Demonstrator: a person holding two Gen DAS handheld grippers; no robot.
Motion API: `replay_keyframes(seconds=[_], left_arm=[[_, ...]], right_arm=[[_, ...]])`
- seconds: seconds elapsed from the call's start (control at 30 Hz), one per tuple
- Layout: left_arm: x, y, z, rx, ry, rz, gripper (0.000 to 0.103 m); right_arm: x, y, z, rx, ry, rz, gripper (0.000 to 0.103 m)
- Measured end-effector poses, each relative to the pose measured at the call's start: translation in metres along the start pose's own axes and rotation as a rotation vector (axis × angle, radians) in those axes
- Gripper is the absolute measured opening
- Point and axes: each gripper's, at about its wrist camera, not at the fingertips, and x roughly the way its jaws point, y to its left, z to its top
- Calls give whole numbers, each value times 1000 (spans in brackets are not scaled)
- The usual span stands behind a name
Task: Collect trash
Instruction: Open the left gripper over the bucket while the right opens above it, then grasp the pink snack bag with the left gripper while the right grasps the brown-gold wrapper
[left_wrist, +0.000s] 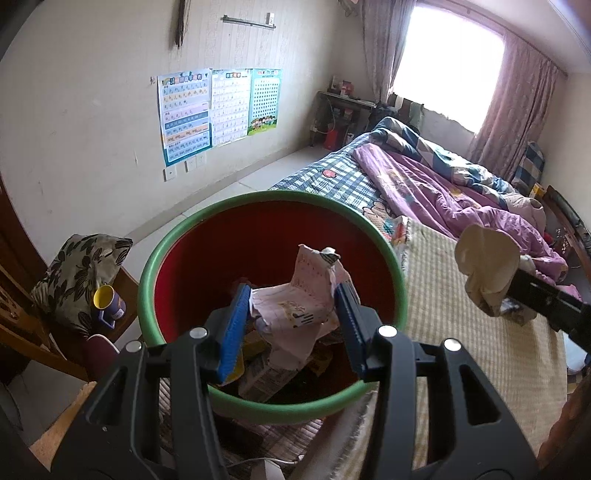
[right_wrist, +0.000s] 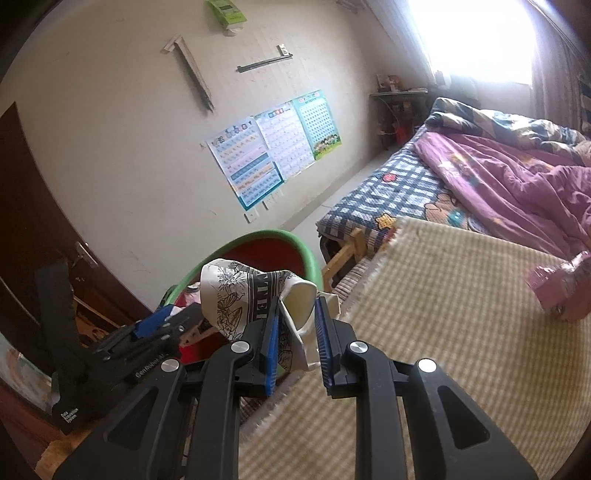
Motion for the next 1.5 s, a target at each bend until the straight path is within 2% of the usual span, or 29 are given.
replay_keyframes(seconds=[0.57,0.93,0.97,1.0,1.07,1.3,1.5], left_arm=[[24,26,11,-1,43,22,45],[34,35,12,-22,70,36,45],[34,36,12,-28,69,41,48],[35,38,11,-33,71,44,58],[35,41,10,-51,69,40,64],[35,39,8,-53,69,42,65],[25,26,1,-11,61,53,65]], right_arm=[[51,23,8,-15,26,0,19],[65,33,9,-25,43,5,20],[66,33,10,-26,42,7,20],[66,33,10,-24,43,8,25],[67,32,12,-18,43,11,36],[55,26,12,-13,18,4,40],[24,-3,9,21,-10,-29,42]])
